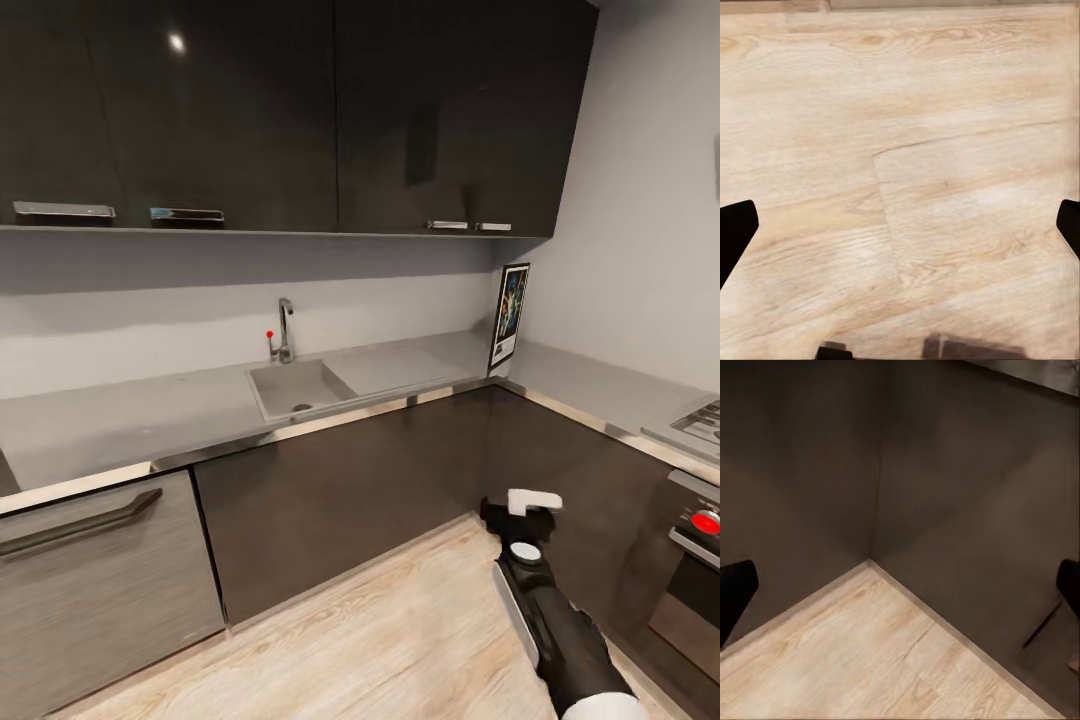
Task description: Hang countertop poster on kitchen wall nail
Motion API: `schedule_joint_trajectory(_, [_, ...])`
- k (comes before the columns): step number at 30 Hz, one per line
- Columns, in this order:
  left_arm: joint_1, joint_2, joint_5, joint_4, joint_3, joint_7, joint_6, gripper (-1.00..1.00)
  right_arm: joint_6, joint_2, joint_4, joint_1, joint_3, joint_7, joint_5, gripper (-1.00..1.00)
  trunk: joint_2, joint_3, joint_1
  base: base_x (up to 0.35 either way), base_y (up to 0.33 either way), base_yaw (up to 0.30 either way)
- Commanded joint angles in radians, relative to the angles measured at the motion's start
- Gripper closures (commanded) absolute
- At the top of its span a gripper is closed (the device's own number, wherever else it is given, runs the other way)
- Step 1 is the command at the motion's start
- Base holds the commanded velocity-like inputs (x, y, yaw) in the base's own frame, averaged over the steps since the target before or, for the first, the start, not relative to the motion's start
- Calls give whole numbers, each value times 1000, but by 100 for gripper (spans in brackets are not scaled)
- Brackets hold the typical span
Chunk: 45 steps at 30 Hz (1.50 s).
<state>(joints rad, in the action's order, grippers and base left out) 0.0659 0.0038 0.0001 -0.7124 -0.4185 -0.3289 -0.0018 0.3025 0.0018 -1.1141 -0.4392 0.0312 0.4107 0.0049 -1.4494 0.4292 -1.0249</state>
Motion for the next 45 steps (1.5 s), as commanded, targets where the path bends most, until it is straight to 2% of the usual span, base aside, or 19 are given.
schedule_joint_trajectory(1, [0, -1, -1, -1, -14, -21, 0, -100, 35, 5, 8, -54, 4, 10, -1, -100, -1, 1, 0, 0, 0, 0])
schedule_joint_trajectory(4, [0, -1, -1, -1, -22, -33, 0, -100, 58, 12, 46, -133, 7, 15, -1, -100, -1, 1, 0, 2, -2, 0])
schedule_joint_trajectory(5, [0, -1, -1, -1, -25, -38, 0, -100, 66, 15, 83, -179, 7, 17, 0, -100, -1, 1, 0, 25, -23, 0])
schedule_joint_trajectory(10, [0, -1, -2, -2, -30, -45, 2, -100, 75, 18, 160, -256, 8, 21, 1, -100, -1, 1, 0, 124, -108, 0])
schedule_joint_trajectory(20, [0, -1, -2, -1, -31, -47, 3, -100, 78, 20, 184, -289, 9, 24, 2, -100, -1, 1, 0, 246, -206, 0])
schedule_joint_trajectory(23, [0, -1, -2, 0, -31, -47, 2, -100, 79, 20, 185, -312, 9, 44, 1, -100, -1, 1, 0, 266, -217, 0])
schedule_joint_trajectory(28, [0, -1, -2, -1, -31, -48, 3, -100, 86, 51, 196, -379, 9, 112, 2, -100, -1, 1, 0, 286, -184, 0])
schedule_joint_trajectory(33, [0, -1, -2, -2, -31, -48, 3, -100, 92, 69, 208, -423, 9, 128, 3, -100, -1, 1, 0, 316, -87, 0])
schedule_joint_trajectory(45, [0, 1, -1, -1, -34, -49, 5, -100, 118, 70, 211, -438, 9, 130, 2, -100, -1, 1, 0, 305, -8, 0])
